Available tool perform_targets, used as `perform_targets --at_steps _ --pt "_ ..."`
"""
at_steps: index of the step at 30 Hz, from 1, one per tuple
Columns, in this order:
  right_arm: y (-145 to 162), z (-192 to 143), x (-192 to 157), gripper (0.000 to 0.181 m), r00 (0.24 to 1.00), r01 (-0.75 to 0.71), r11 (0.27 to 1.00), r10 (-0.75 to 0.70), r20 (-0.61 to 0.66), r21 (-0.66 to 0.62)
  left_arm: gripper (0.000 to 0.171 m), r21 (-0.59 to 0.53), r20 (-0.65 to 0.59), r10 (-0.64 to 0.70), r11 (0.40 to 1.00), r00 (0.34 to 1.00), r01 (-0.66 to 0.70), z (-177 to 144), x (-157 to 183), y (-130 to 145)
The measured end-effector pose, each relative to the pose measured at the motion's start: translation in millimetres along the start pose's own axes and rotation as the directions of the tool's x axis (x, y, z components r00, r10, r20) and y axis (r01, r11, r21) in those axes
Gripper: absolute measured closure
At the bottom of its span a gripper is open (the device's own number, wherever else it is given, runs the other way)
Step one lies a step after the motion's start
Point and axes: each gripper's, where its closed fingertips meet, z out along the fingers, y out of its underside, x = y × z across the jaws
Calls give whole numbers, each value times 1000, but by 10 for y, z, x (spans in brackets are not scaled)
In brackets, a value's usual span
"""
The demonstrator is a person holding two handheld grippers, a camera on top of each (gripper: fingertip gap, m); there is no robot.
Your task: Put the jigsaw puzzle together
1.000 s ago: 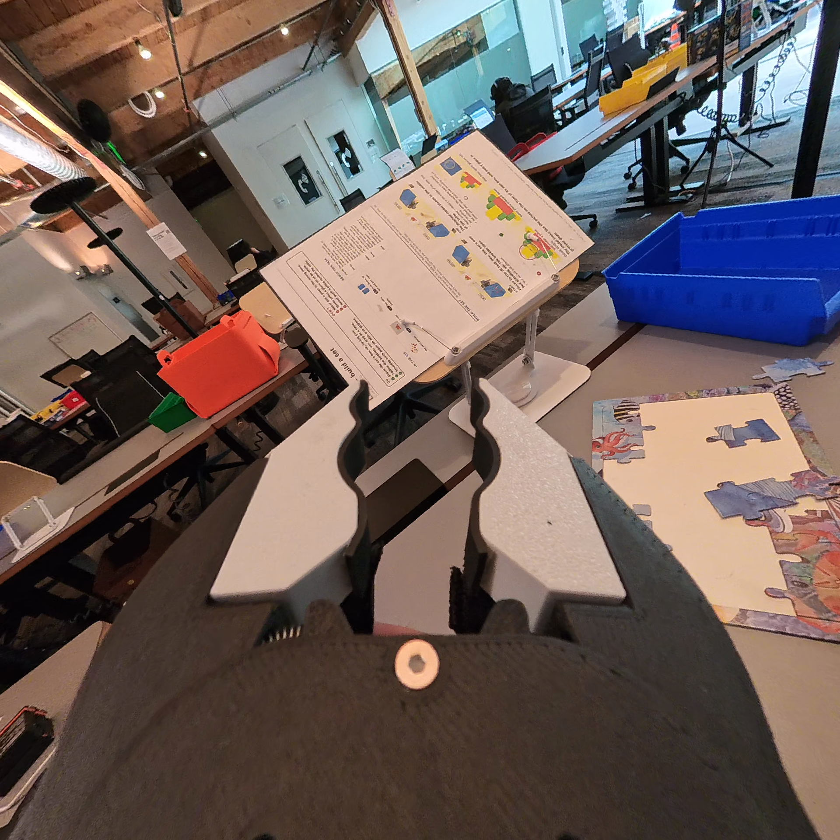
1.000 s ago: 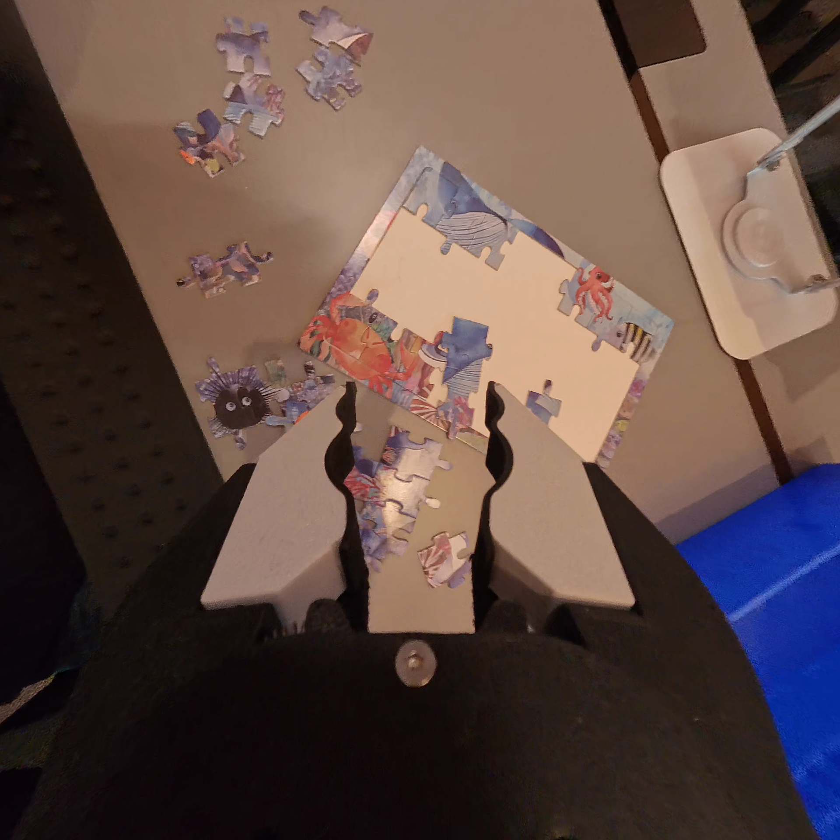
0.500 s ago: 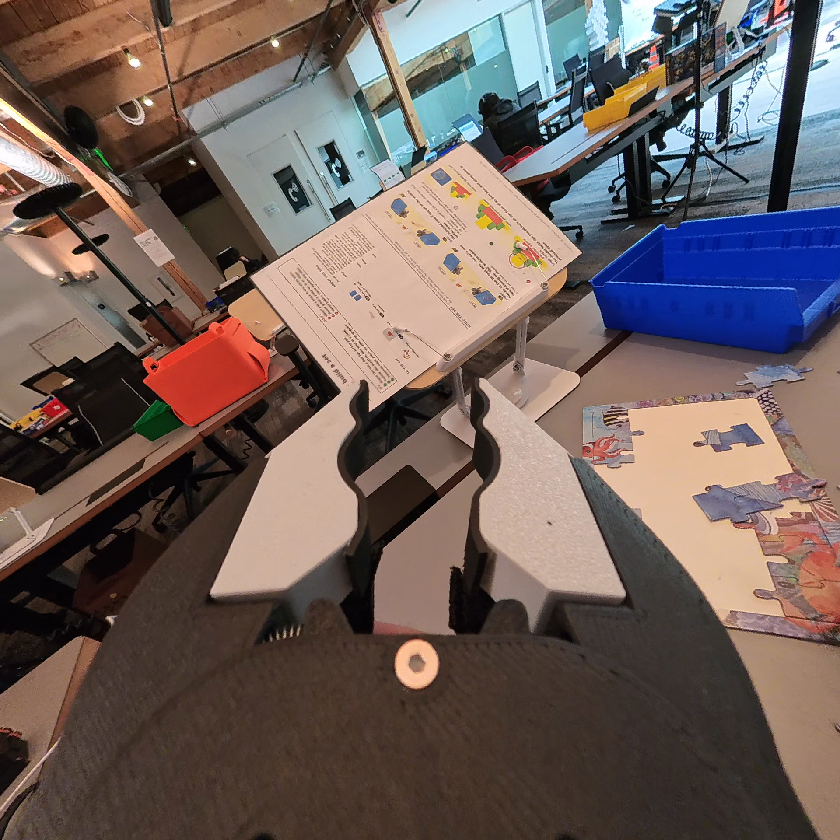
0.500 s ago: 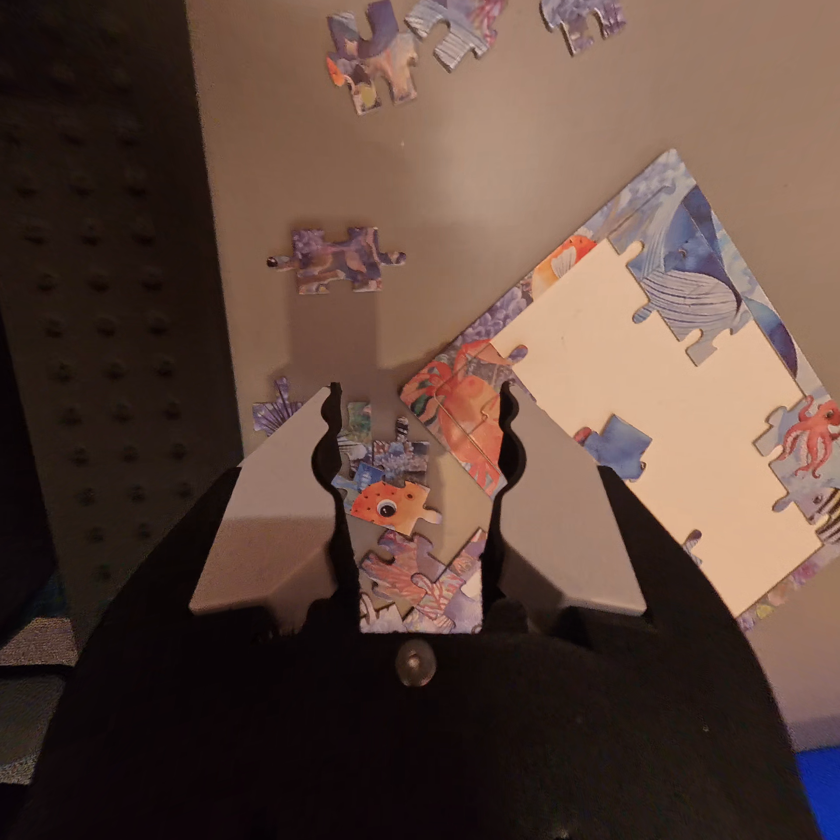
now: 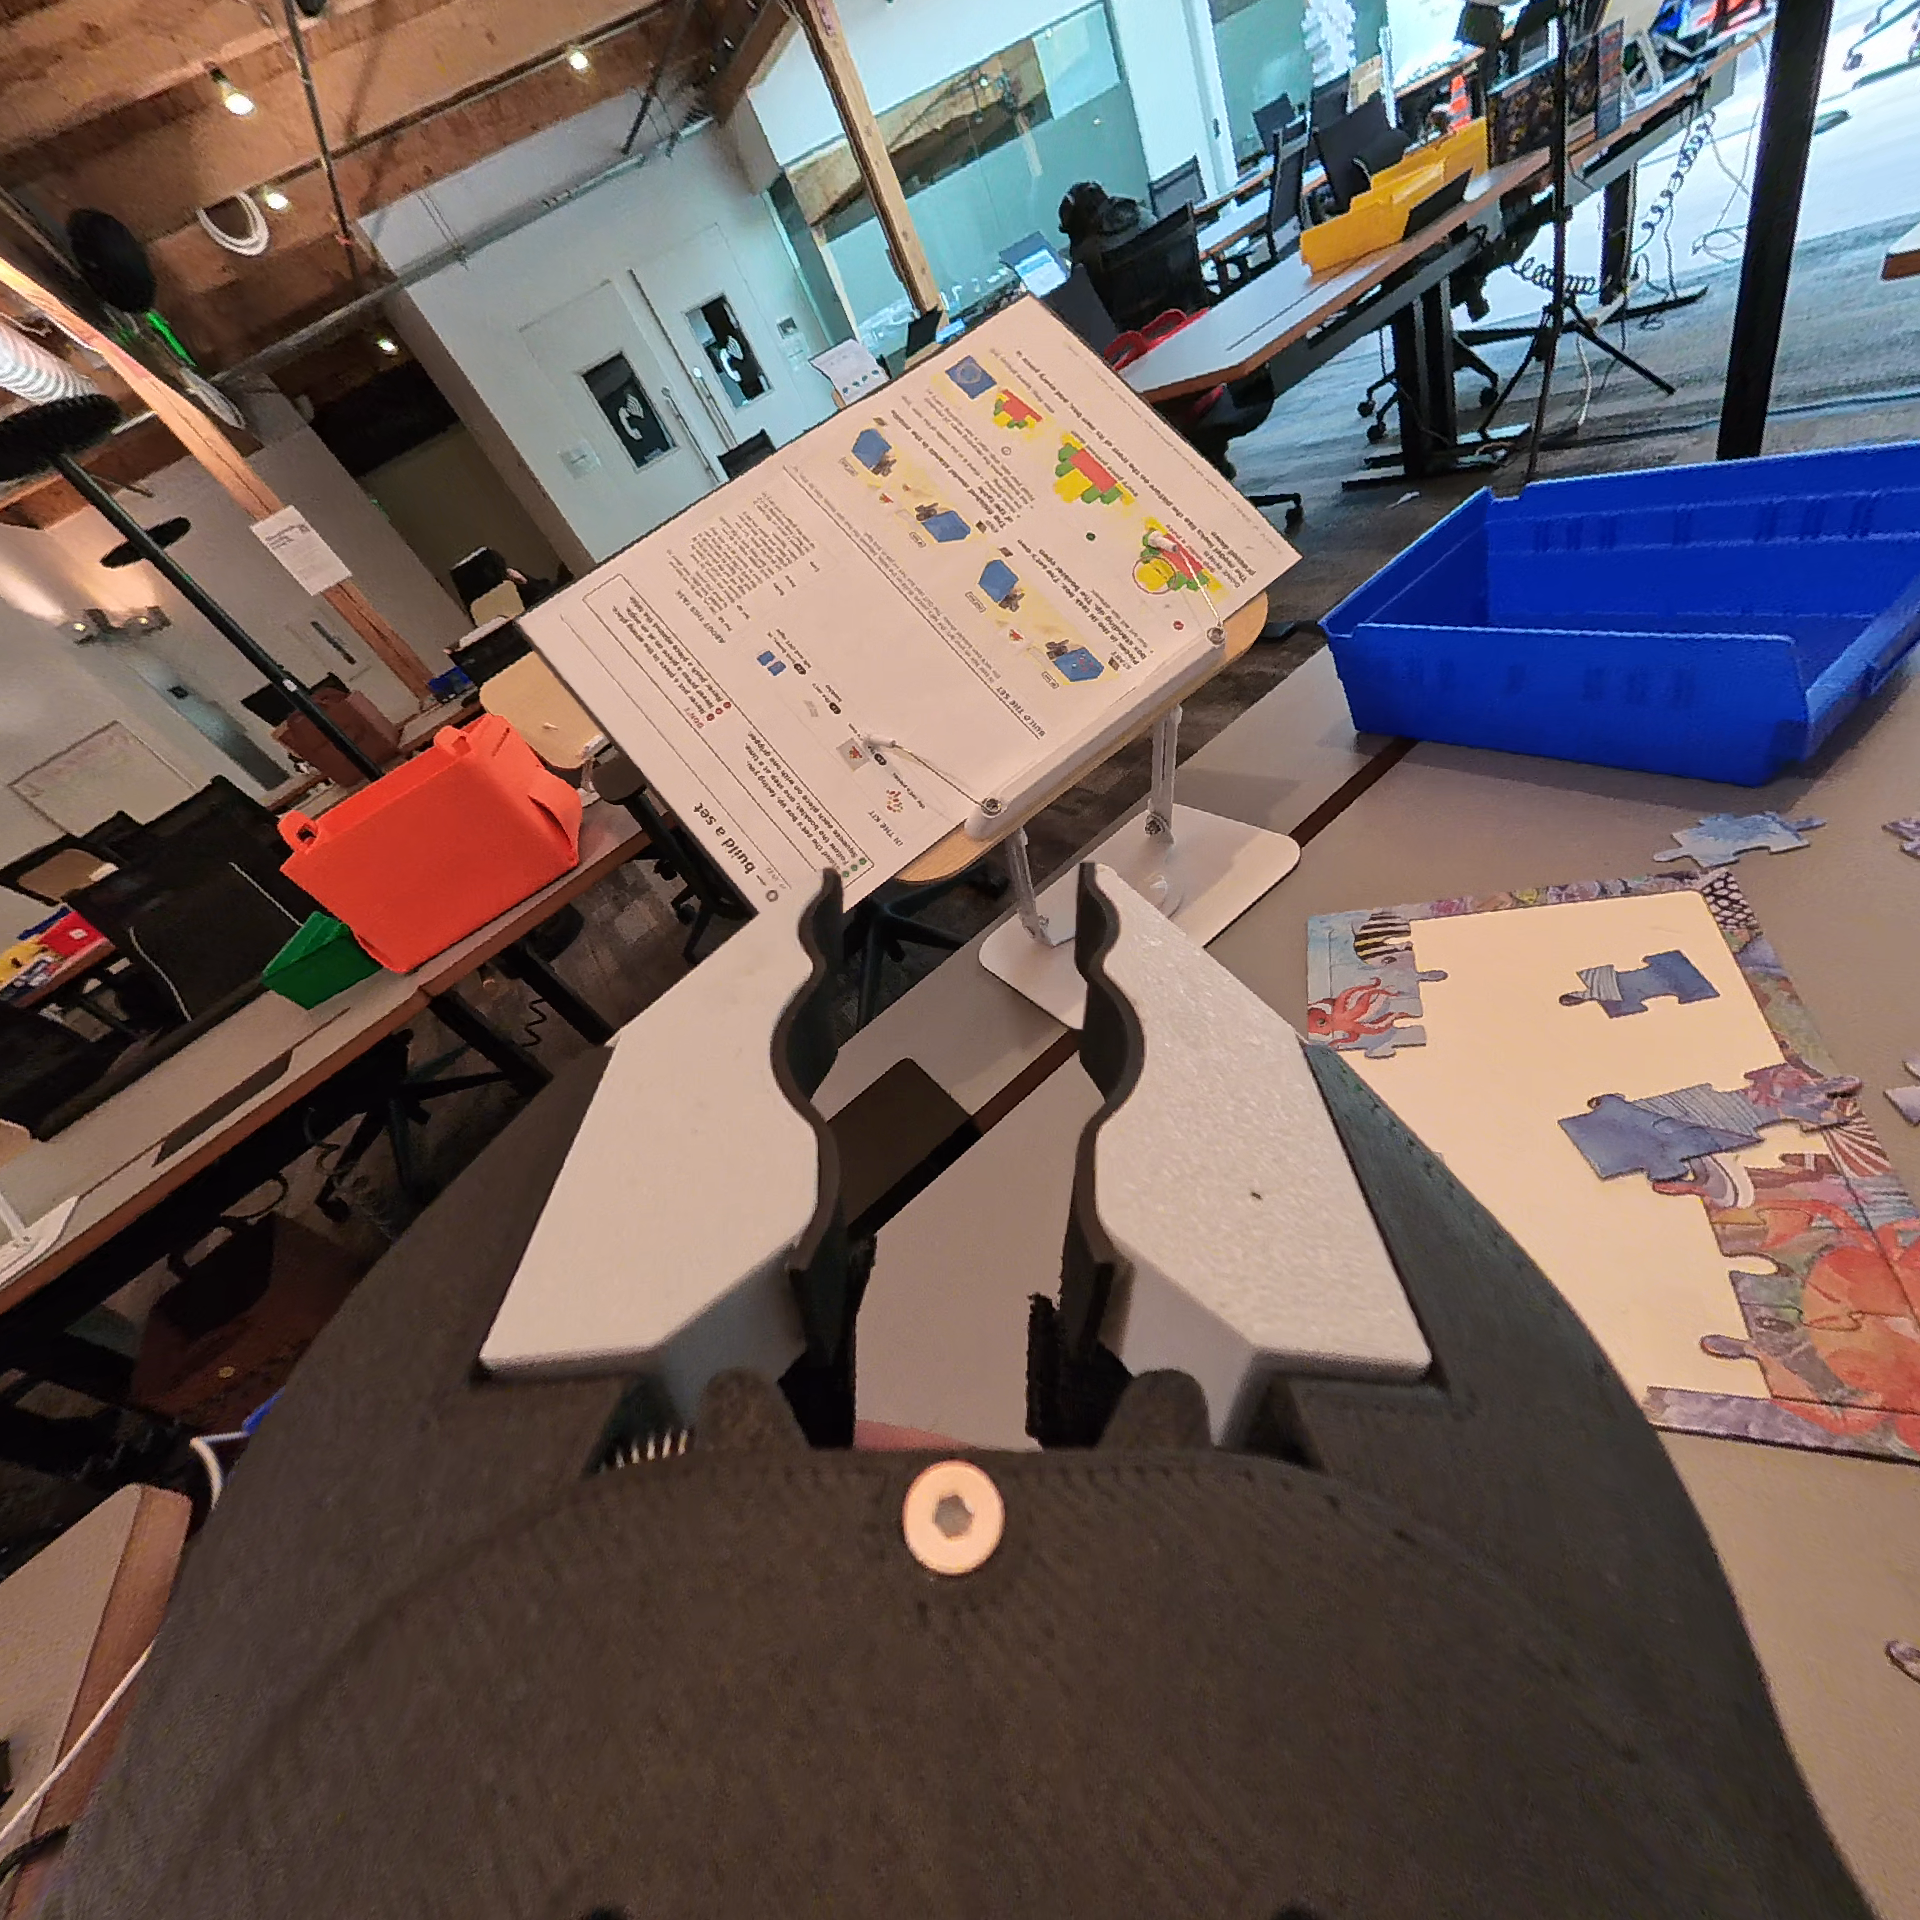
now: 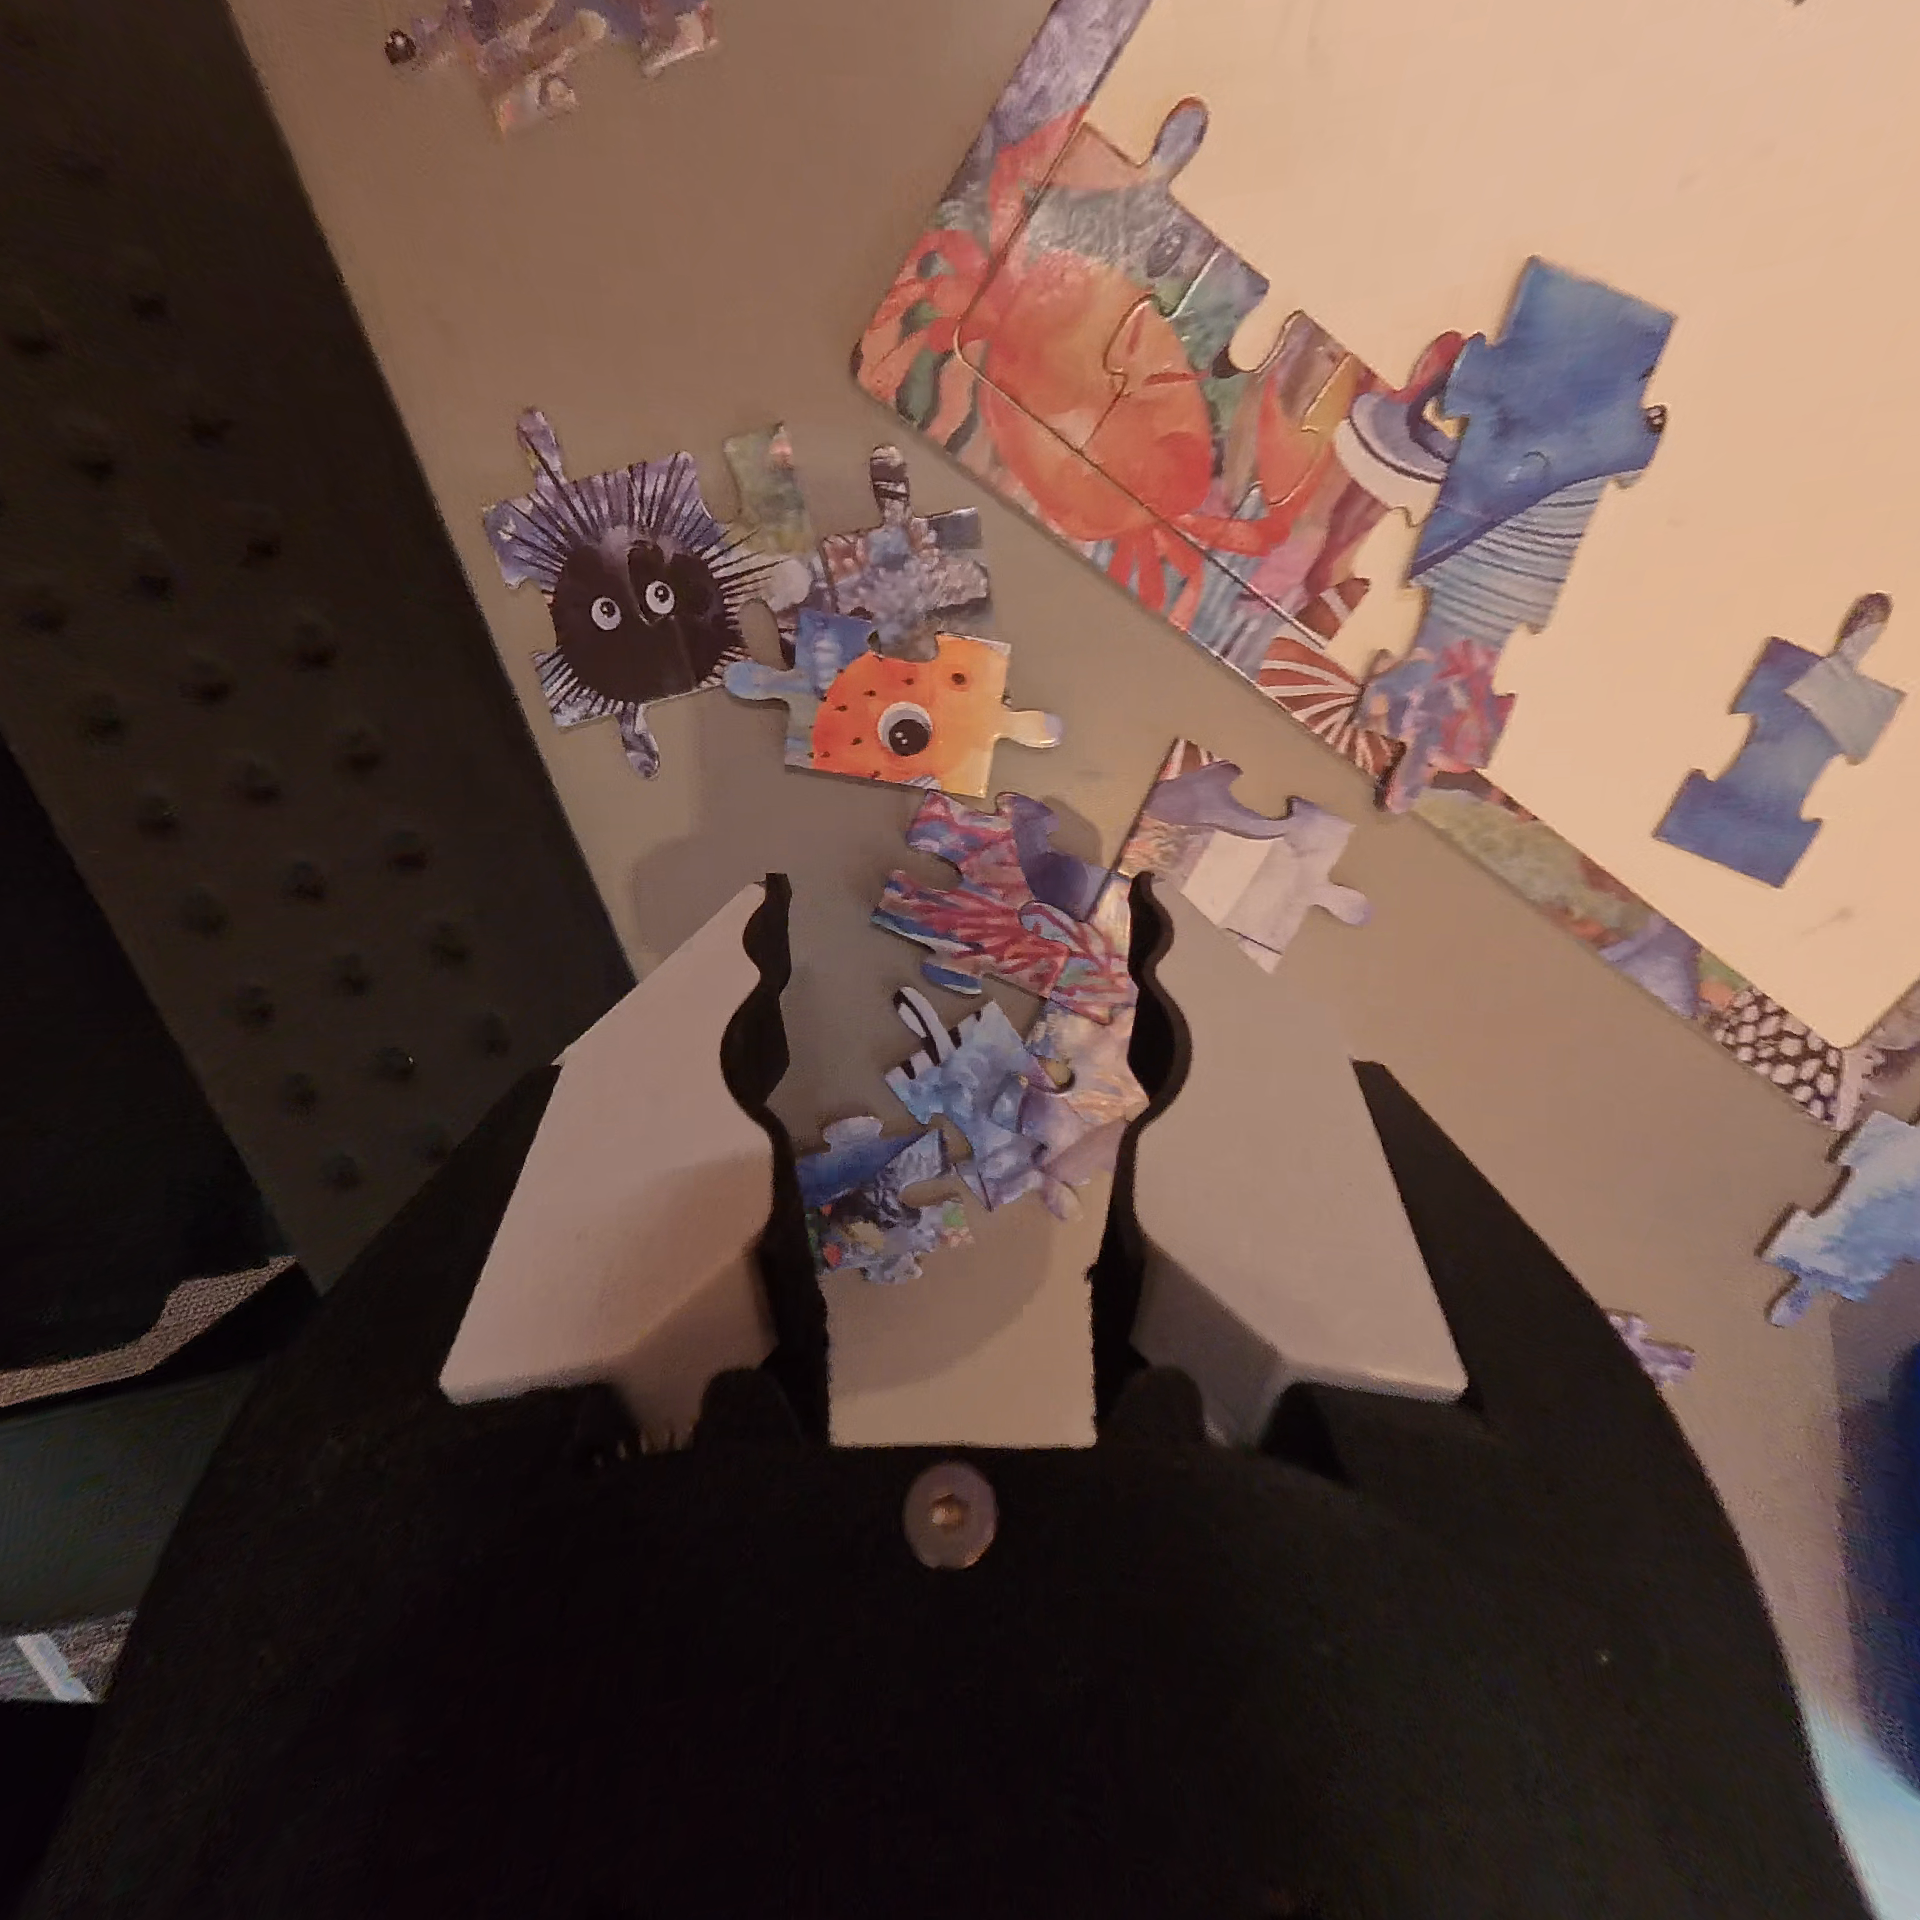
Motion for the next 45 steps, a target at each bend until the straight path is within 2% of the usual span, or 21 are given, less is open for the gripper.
perform_targets --at_steps 5,11,15,21,25,32,37,39,41,45 --pt "-64 232 -109 124 999 -39 998 38 22 52 128 -20 -20 19 1000 1000 -19 91 99 7" --pt "-122 427 -125 122 997 -79 994 78 18 76 128 -27 -29 27 999 999 -28 127 139 11" --pt "-137 433 -92 136 994 -104 990 105 -4 99 128 -28 -27 24 999 999 -24 122 124 21" --pt "-4 271 -39 136 990 -134 983 139 -28 124 128 -25 -25 24 999 999 -25 107 121 12" --pt "360 -60 175 136 966 -225 963 240 -97 145 128 -26 -29 26 999 999 -27 119 136 12" --pt "1416 -482 480 136 845 -460 885 462 -268 75 128 -43 -41 45 998 998 -46 166 214 12" --pt "1718 -448 461 136 782 -569 816 574 -242 97 129 -59 -54 61 996 997 -64 212 294 15" --pt "1795 -412 486 119 765 -587 805 585 -271 80 128 -66 -59 69 995 996 -73 230 325 20" --pt "1726 -417 480 119 778 -562 822 565 -276 97 128 -72 -62 75 994 995 -79 244 343 24" --pt "1308 -346 321 129 858 -457 878 478 -189 145 128 -81 -65 81 993 995 -86 273 366 36"
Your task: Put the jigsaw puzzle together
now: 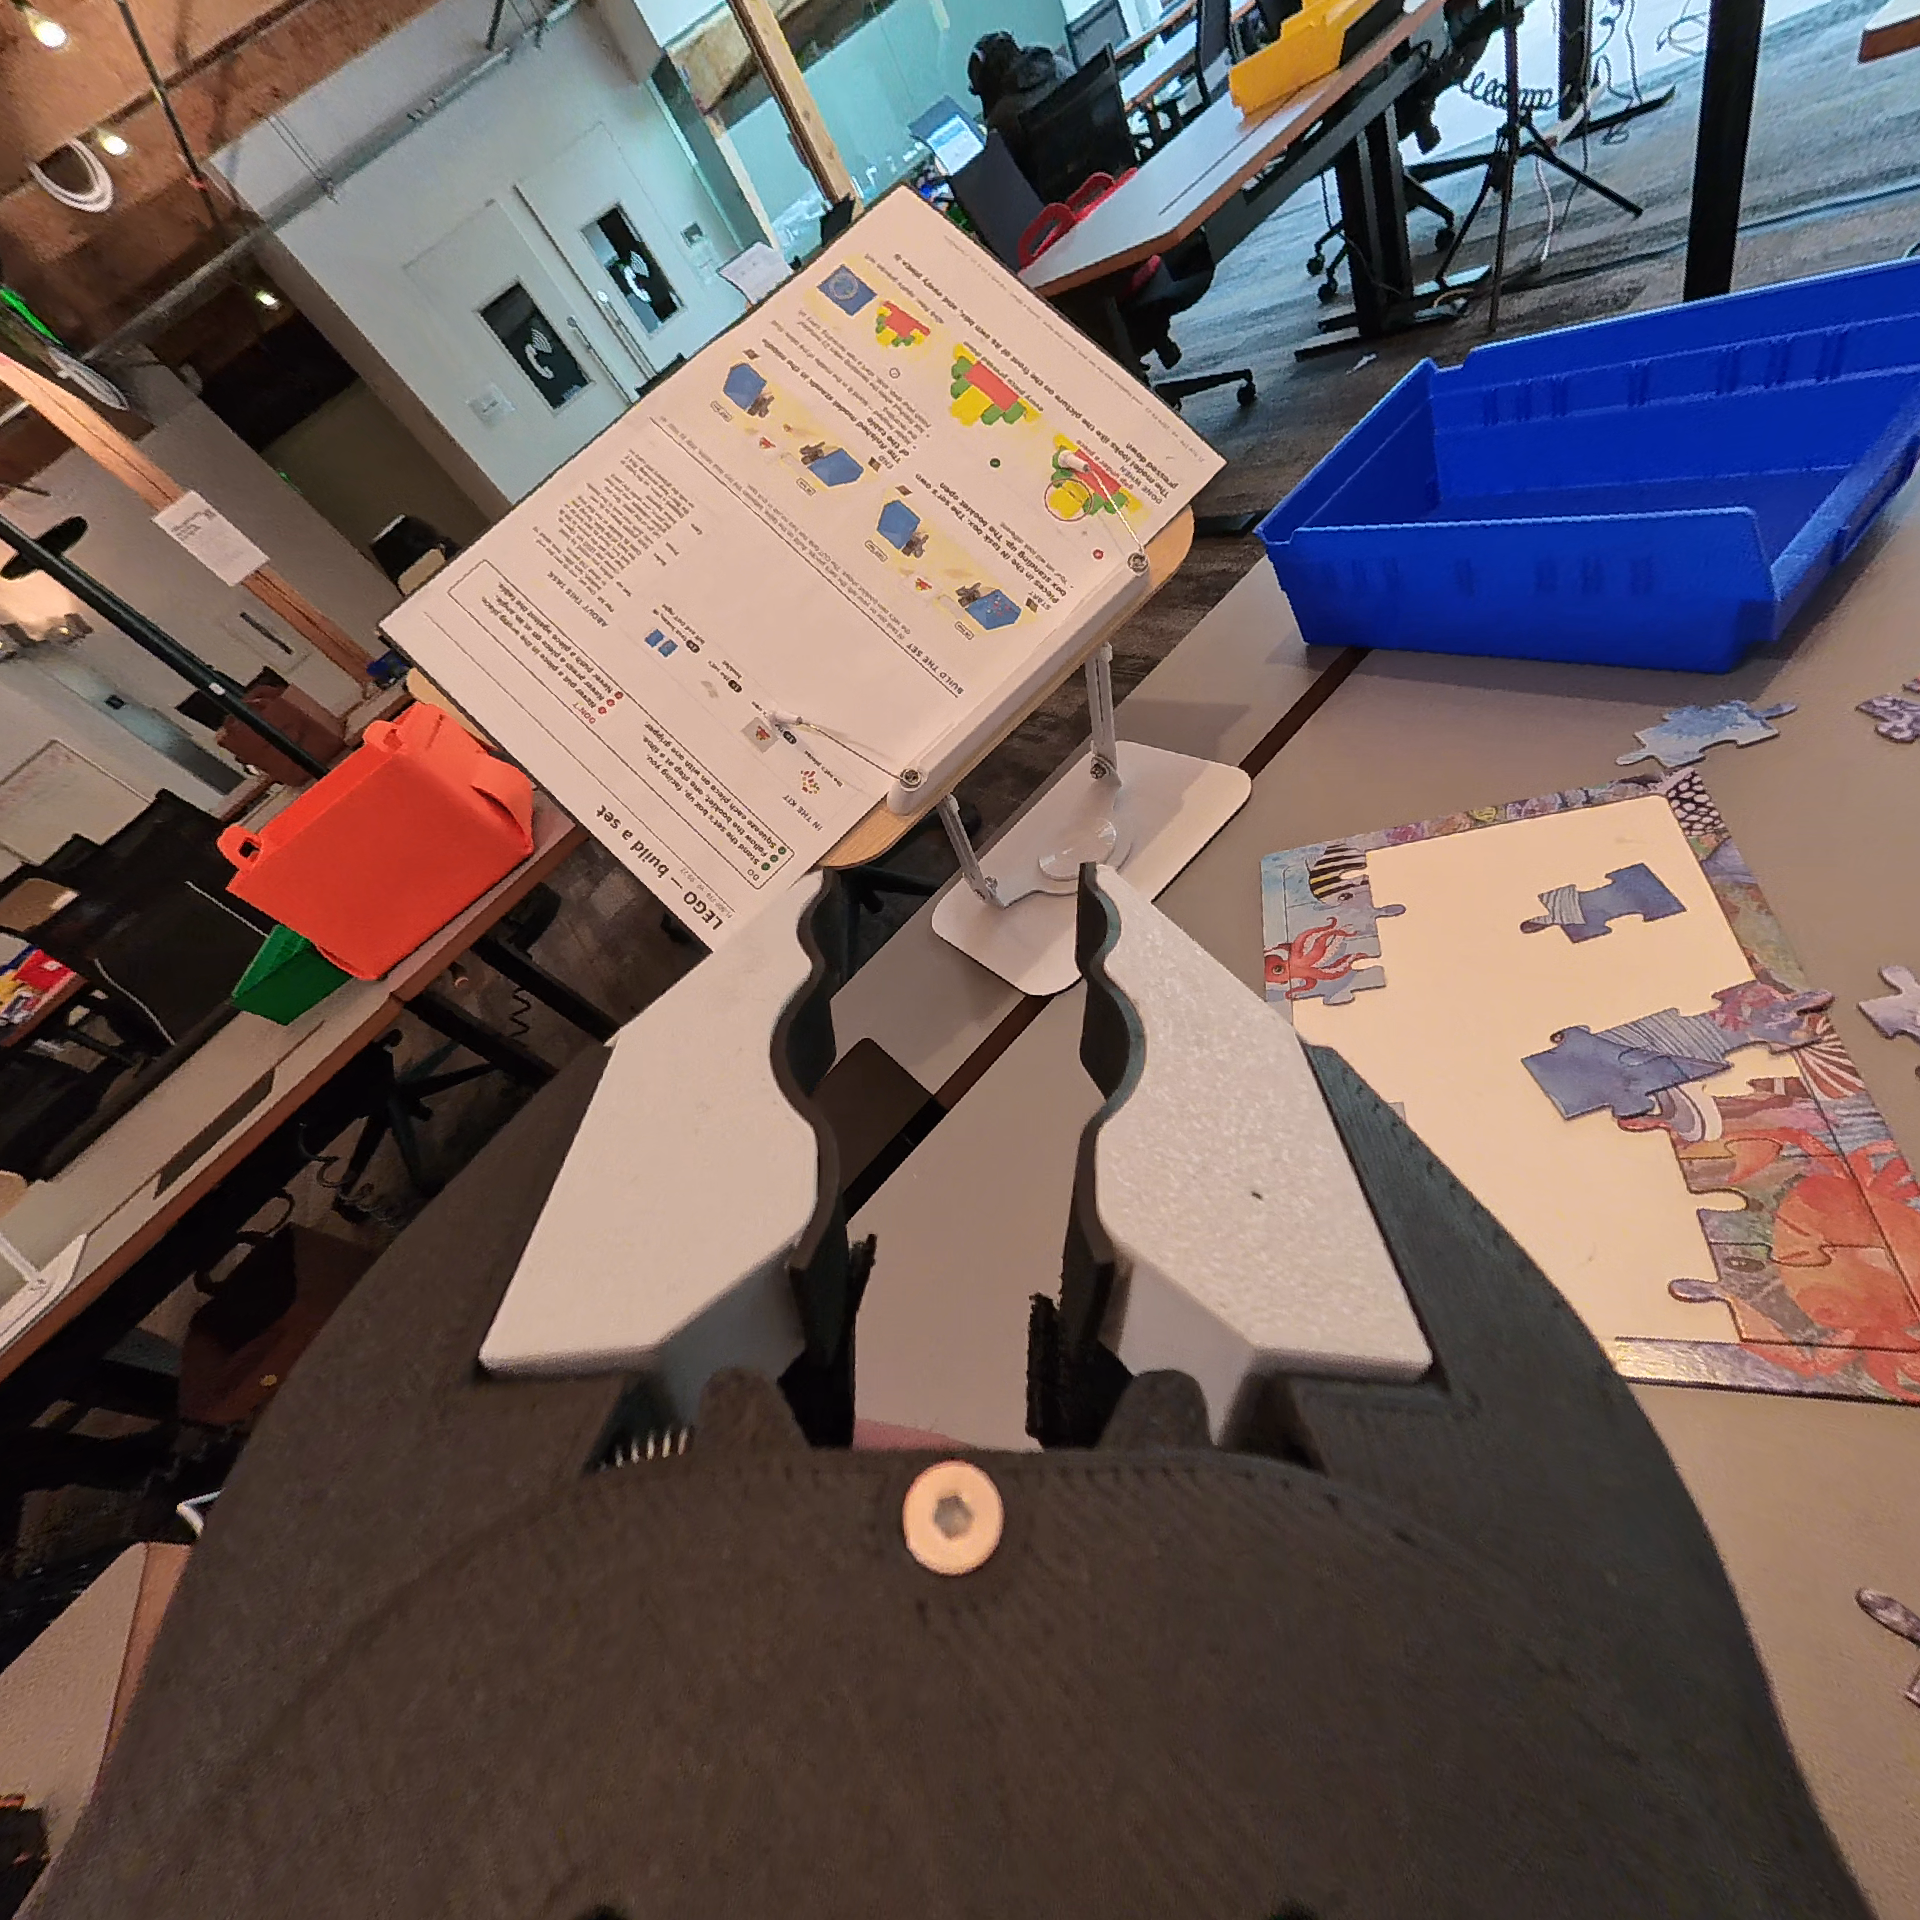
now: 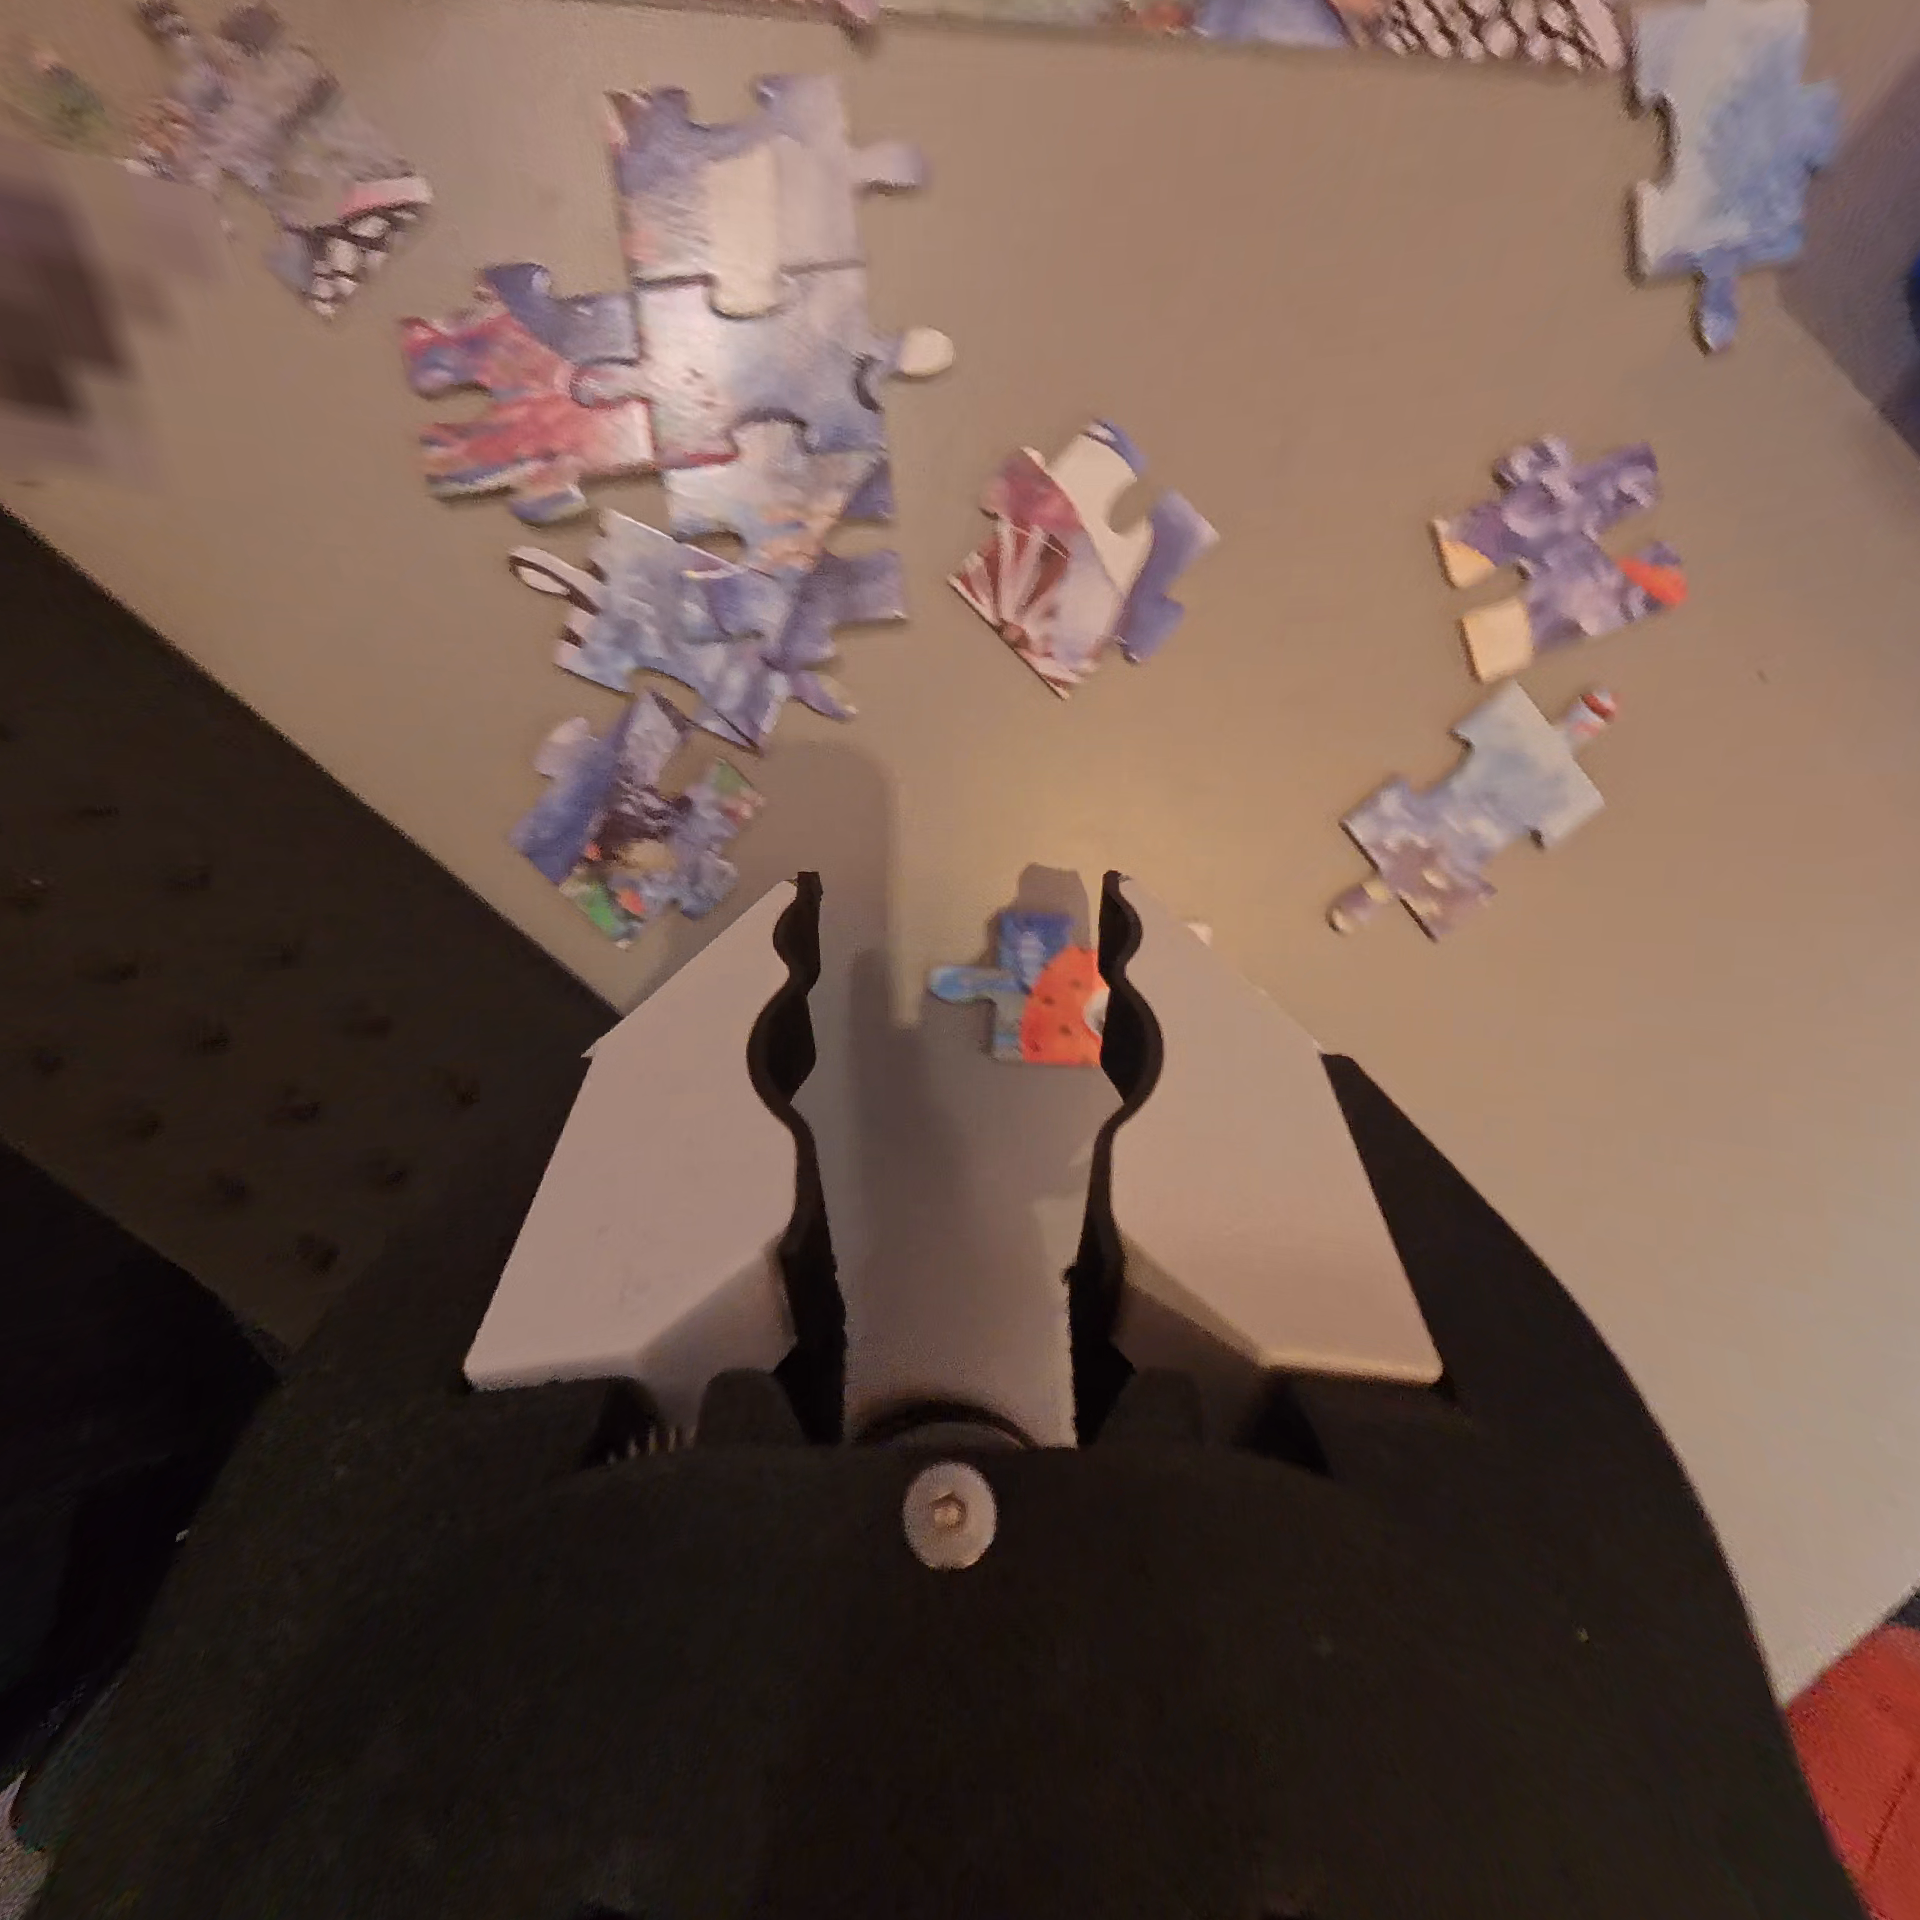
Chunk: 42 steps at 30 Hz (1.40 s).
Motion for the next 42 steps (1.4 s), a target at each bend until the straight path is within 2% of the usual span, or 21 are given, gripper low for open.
perform_targets --at_steps 3,9,11,13,16,18,22,28,31,32,38,42 --pt "-162 130 -237 131 997 63 998 -63 45 11 128 -8 -4 7 1000 1000 -7 21 22 8" --pt "-301 347 -497 123 989 62 998 -64 131 13 128 -9 -2 6 1000 1000 -6 11 12 12" --pt "-295 394 -534 124 989 74 997 -74 130 5 128 -11 -2 6 1000 1000 -6 14 9 20" --pt "-297 393 -528 133 990 70 997 -71 121 15 128 -13 -2 6 1000 1000 -6 20 11 24" --pt "-249 372 -453 156 993 47 999 -49 106 19 128 -14 -5 9 1000 1000 -9 24 22 20" --pt "-183 340 -406 160 994 32 999 -34 105 15 128 -15 -6 11 1000 1000 -11 24 30 19" --pt "-42 274 -314 161 996 19 1000 -19 87 -7 128 -19 -7 15 1000 1000 -15 34 45 17" --pt "143 187 39 160 998 -66 997 66 -18 -40 128 -26 -15 25 999 1000 -26 57 90 11" --pt "240 124 209 139 992 -111 992 106 -75 -61 128 -32 -17 28 999 999 -28 67 97 22" --pt "265 93 265 138 989 -120 991 114 -92 -60 128 -33 -17 27 999 999 -28 71 96 24" --pt "267 -114 538 144 972 -174 985 175 -157 18 128 -41 -27 33 999 999 -35 114 131 32" --pt "211 -87 731 147 956 -236 969 246 -157 78 128 -45 -35 42 998 999 -44 130 165 29"
